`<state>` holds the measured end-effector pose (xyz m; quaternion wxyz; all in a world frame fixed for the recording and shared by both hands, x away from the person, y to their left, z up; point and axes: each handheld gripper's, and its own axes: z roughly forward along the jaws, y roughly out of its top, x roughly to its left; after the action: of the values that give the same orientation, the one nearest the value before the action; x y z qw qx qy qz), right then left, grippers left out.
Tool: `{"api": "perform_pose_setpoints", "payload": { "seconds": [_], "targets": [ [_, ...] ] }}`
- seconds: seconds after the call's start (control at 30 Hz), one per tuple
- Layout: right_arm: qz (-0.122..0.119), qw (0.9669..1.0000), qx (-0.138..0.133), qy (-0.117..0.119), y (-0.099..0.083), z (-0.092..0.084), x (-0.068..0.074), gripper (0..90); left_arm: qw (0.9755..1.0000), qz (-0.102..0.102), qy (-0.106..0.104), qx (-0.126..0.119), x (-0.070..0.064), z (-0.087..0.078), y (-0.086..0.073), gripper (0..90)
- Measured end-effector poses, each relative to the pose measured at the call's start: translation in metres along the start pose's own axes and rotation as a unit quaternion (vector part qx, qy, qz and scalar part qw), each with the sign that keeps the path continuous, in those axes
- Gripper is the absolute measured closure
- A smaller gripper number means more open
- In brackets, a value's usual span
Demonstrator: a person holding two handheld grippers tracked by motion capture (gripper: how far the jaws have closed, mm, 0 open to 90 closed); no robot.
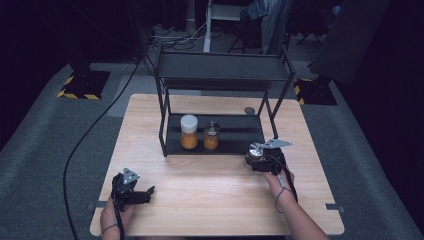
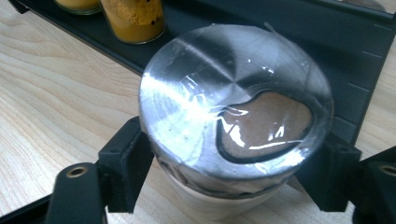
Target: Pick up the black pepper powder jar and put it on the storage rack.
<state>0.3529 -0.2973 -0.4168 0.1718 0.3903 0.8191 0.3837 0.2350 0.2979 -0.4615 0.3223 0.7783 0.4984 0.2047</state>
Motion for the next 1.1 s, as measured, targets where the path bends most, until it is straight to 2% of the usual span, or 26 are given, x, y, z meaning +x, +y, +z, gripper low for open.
{"api": "perform_pose_setpoints", "payload": {
  "seconds": [0.17, 0.2, 0.33, 0.7, 0.93, 1.1],
  "targets": [
    [0.001, 1.0, -0.002, 0.002, 0.0, -0.001, -0.002, 30.3, 1.0, 0.0, 0.0, 0.0, 0.0, 0.0, 0.0, 5.8],
    [-0.007, 1.0, -0.002, -0.002, 0.0, -0.001, 0.0, 30.6, 1.0, 0.0, 0.0, 0.0, 0.0, 0.0, 0.0, 5.8],
    [-0.009, 1.0, -0.004, -0.002, -0.001, -0.001, 0.0, 30.9, 1.0, 0.0, 0.0, 0.0, 0.0, 0.0, 0.0, 5.8],
    [-0.01, 0.9999, -0.001, 0.009, 0.0, -0.003, -0.001, 31.0, 1.0, 0.0, 0.0, 0.0, 0.0, 0.0, 0.0, 5.8],
    [-0.011, 0.9998, -0.005, 0.013, 0.007, -0.016, 0.001, 31.1, 1.0, 0.0, 0.001, 0.0, 0.0, 0.0, 0.0, 5.8],
    [-0.023, 0.9997, -0.001, 0.012, 0.018, -0.027, 0.006, 31.2, 1.0, -0.001, 0.001, 0.0, 0.0, 0.0, 0.0, 5.8]
  ]
}}
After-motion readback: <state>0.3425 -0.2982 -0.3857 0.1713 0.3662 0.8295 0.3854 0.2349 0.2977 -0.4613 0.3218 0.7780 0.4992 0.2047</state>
